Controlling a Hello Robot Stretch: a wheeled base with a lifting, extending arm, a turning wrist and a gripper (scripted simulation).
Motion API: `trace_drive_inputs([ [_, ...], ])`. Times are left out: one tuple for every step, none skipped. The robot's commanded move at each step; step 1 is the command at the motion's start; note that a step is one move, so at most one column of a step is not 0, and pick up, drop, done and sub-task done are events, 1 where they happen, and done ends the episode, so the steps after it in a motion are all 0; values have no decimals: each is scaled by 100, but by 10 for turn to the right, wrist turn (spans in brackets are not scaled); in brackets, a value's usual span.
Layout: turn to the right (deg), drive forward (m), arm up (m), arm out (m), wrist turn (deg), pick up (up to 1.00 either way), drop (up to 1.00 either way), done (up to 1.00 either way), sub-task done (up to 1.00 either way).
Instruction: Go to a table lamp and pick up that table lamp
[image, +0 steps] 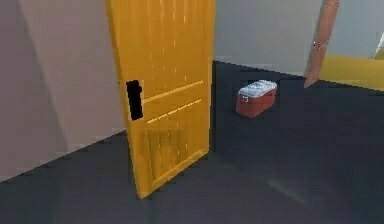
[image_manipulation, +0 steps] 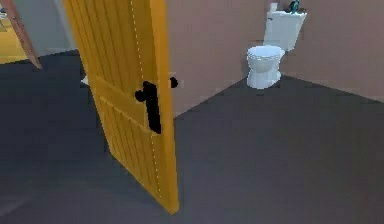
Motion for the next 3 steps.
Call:
trace_drive_inputs([
  [-30, 0, 0, 0, 0, 0, 0, 0, 0],
  [0, 5, 0, 0, 0, 0, 0, 0, 0],
  [-240, 0, 0, 0, 0, 0, 0, 0, 0],
])
